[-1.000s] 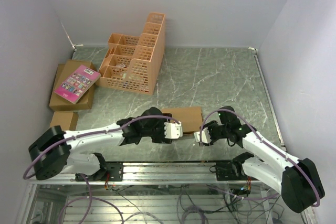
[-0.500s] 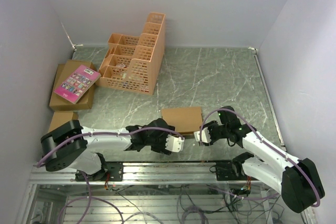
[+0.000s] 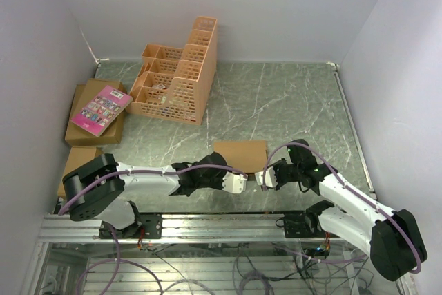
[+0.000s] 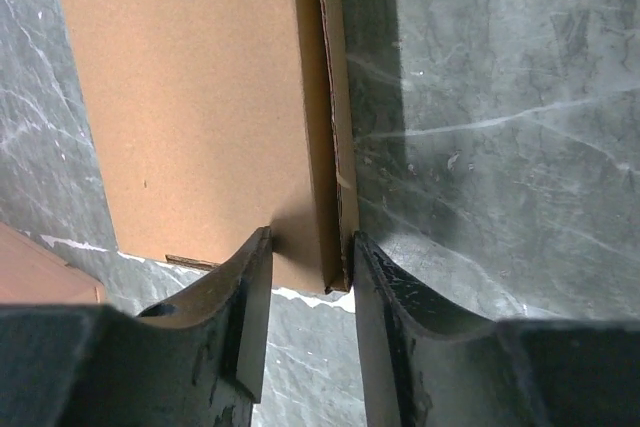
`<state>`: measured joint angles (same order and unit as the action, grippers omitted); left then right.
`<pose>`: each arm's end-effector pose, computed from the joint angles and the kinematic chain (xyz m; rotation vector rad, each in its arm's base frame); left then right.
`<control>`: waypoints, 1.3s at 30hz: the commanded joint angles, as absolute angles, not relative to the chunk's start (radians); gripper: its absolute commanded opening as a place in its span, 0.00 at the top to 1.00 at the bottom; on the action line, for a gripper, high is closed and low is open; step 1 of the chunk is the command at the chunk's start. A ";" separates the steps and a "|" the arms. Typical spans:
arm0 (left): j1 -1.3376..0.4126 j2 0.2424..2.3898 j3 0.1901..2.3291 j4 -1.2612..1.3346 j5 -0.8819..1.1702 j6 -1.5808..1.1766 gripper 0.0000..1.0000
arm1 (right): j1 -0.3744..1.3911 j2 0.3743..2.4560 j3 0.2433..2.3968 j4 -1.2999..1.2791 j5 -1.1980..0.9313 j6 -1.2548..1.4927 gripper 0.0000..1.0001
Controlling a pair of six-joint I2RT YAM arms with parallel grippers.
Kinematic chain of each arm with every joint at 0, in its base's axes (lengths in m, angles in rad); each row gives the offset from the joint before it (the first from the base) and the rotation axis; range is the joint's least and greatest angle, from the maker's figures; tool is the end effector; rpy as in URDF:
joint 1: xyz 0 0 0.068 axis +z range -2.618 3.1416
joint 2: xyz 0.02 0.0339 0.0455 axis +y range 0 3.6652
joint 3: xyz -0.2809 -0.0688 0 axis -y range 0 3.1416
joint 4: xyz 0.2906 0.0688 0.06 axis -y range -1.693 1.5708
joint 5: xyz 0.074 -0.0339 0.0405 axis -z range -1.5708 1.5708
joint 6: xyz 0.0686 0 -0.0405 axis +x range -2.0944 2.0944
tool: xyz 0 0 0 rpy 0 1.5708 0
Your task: Fold the paper box
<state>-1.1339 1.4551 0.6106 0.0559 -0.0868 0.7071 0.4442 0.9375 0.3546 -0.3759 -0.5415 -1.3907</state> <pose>0.1432 -0.2926 0.1141 1.8510 1.4610 -0.1058 0.1705 0.1203 0.1214 -1.9932 1.2660 0.2424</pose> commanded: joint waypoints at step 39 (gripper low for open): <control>-1.134 1.480 0.645 0.236 -0.058 0.566 0.27 | 0.407 0.921 0.332 -0.260 -0.563 -1.196 0.43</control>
<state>-1.1339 1.4330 0.6014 0.1722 -0.0566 0.5873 0.4114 0.9245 0.3595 -0.3477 -0.5724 -1.2324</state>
